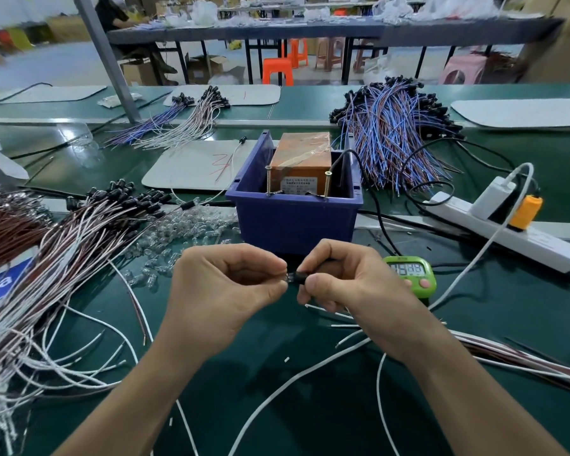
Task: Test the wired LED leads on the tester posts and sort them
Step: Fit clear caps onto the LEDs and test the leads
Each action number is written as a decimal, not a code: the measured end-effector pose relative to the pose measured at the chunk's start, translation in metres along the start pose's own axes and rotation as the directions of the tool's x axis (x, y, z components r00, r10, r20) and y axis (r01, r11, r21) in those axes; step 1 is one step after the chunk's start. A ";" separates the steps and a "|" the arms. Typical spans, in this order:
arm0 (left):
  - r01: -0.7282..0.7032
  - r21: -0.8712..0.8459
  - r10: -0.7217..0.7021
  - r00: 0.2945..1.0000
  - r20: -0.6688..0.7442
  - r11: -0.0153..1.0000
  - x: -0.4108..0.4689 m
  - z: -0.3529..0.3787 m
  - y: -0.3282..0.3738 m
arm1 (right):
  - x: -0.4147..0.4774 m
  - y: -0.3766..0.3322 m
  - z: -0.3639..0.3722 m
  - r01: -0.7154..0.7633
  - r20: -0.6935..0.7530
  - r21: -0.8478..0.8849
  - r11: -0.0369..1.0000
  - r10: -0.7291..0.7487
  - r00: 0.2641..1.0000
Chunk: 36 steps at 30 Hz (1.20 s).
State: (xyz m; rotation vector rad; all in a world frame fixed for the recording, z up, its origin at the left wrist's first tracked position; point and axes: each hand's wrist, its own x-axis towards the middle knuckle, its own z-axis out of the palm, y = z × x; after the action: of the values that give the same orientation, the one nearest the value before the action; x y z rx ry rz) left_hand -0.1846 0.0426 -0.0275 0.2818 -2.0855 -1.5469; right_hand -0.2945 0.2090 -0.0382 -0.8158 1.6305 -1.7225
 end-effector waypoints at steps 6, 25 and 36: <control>-0.039 0.156 0.037 0.999 0.017 0.987 -0.004 -0.002 0.004 | -0.001 0.001 0.006 0.003 -0.088 -0.098 0.995 -0.011 0.996; 0.078 -0.080 -0.077 0.997 0.018 0.994 0.003 0.001 -0.003 | 0.002 0.003 -0.003 -0.029 -0.113 -0.033 0.999 0.025 0.993; 0.026 0.036 -0.027 0.999 0.031 0.999 0.000 0.003 -0.005 | 0.001 0.006 -0.001 -0.056 -0.055 -0.014 0.998 0.056 0.997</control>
State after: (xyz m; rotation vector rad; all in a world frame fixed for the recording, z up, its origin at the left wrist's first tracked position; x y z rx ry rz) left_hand -0.1864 0.0432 -0.0329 0.3009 -2.1440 -1.5404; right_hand -0.2957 0.2087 -0.0445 -0.7297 1.6890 -1.7082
